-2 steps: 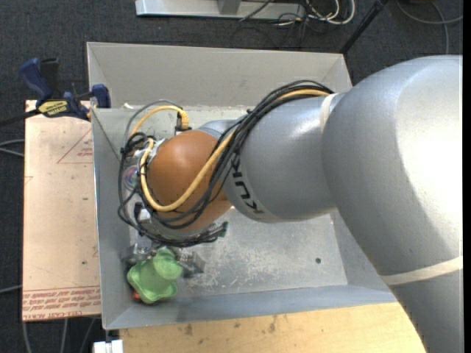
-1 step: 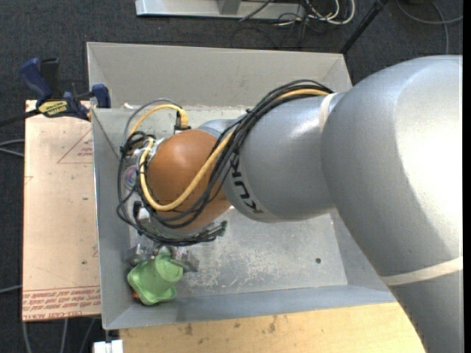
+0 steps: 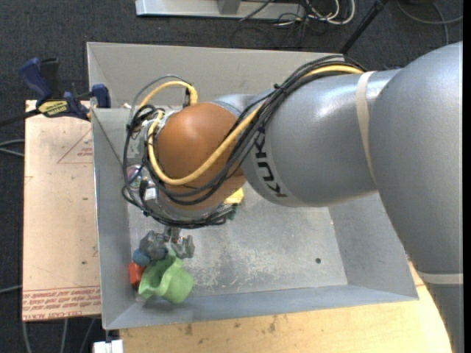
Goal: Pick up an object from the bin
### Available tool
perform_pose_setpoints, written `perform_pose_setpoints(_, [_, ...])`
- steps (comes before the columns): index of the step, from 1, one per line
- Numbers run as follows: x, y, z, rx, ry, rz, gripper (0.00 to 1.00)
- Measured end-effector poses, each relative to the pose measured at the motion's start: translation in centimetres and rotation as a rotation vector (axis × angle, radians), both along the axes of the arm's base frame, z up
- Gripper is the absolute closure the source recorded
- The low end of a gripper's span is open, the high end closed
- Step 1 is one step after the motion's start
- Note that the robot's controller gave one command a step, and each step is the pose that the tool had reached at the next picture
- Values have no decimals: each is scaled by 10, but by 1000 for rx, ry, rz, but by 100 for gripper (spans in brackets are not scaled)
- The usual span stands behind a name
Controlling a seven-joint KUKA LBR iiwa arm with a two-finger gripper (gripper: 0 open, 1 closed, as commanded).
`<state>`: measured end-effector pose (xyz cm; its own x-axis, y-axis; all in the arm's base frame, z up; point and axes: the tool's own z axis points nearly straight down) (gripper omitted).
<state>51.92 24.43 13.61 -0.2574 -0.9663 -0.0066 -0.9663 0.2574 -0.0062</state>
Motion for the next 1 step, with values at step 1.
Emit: perform_pose_setpoints(1, [-6, 1, 74, 1, -1, -10, 100])
